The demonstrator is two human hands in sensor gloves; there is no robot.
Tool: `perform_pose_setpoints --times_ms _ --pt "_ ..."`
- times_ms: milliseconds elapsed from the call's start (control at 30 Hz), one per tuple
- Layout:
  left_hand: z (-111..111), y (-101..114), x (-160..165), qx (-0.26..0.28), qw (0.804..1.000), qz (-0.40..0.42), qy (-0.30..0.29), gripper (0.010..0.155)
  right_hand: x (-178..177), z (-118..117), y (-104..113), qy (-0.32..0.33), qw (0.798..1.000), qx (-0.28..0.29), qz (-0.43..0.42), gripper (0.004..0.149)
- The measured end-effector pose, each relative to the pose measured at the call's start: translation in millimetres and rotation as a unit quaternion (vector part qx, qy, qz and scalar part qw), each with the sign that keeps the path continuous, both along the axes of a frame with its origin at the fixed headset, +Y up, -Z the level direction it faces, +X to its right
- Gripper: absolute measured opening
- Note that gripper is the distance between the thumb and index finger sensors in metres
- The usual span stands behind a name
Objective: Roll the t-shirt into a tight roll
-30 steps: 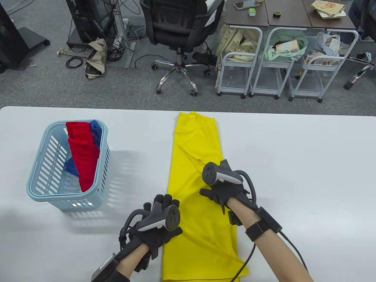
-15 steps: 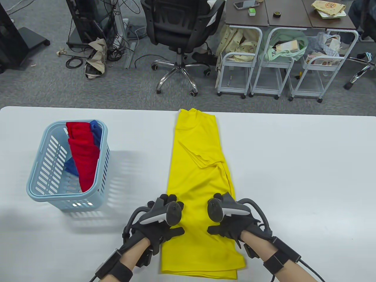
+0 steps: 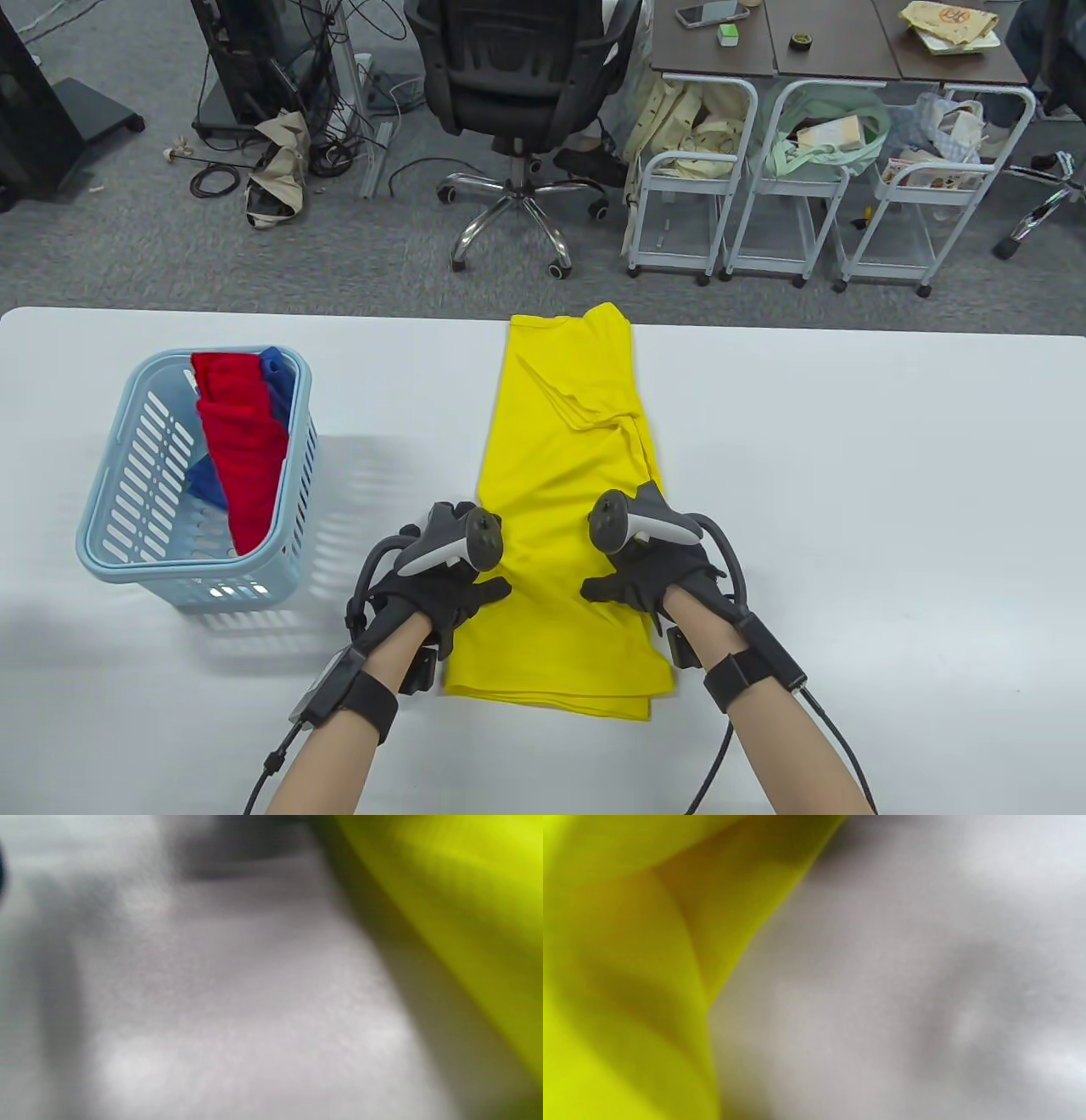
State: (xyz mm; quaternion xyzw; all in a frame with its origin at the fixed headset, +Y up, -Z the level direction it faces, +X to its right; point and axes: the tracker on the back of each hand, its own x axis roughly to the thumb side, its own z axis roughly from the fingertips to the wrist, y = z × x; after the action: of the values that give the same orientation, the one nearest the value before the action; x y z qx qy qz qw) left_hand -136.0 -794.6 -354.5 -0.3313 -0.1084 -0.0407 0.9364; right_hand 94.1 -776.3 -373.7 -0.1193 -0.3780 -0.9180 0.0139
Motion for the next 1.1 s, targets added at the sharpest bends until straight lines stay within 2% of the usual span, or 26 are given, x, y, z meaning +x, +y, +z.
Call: perform_pose_setpoints --times_ms 67,133,233,367,467,533,600,667,767,833,933,1100 --pt "13.3 1.6 7.5 0.015 0.999 -0.028 -0.039 0.074 0.4 -0.9 -0.1 0.000 1.000 -0.001 0.000 0.088" --pt "31.3 -0.5 12.4 0.020 0.995 -0.050 -0.084 0.078 1.3 -1.5 -0.2 -0.001 1.000 -0.001 -0.005 0.088" --pt "56.3 -7.0 9.6 0.002 0.994 -0.057 -0.093 0.078 1.7 -1.3 -0.9 0.001 1.000 0.001 -0.007 0.088" --pt "70.2 -7.1 3.2 0.004 0.994 -0.049 -0.096 0.078 5.9 -1.2 0.5 0.001 1.000 0.013 -0.016 0.087" --pt "73.1 -7.5 5.2 0.011 0.994 -0.056 -0.096 0.078 1.7 6.3 7.4 0.003 0.999 0.039 0.013 0.086" --pt "74.3 -9.3 3.3 0.016 0.995 -0.045 -0.092 0.079 -7.3 26.7 18.7 0.029 0.995 0.085 0.052 0.082" --pt "74.3 -11.5 0.2 0.014 0.996 -0.021 -0.085 0.078 -11.7 48.1 23.9 0.068 0.994 0.085 0.030 0.083" --pt "73.5 -10.7 -0.7 0.011 0.996 -0.018 -0.084 0.079 -12.1 72.7 18.3 0.086 0.994 0.070 -0.003 0.085" --pt "73.6 -12.3 -0.8 0.011 0.996 -0.023 -0.088 0.078 6.7 93.1 1.9 0.098 0.993 0.058 0.037 0.087" --pt "74.2 -13.0 -1.2 0.000 0.996 -0.022 -0.088 0.078 24.9 97.0 -0.6 0.066 0.997 0.044 -0.024 0.088" --pt "73.8 -13.4 -1.8 -0.008 0.996 -0.021 -0.086 0.078 51.8 97.7 4.5 0.051 0.997 0.049 0.004 0.092" --pt "73.3 -12.6 -2.1 -0.004 0.996 -0.013 -0.086 0.079 72.2 98.3 4.2 -0.003 0.998 0.059 -0.037 0.096"
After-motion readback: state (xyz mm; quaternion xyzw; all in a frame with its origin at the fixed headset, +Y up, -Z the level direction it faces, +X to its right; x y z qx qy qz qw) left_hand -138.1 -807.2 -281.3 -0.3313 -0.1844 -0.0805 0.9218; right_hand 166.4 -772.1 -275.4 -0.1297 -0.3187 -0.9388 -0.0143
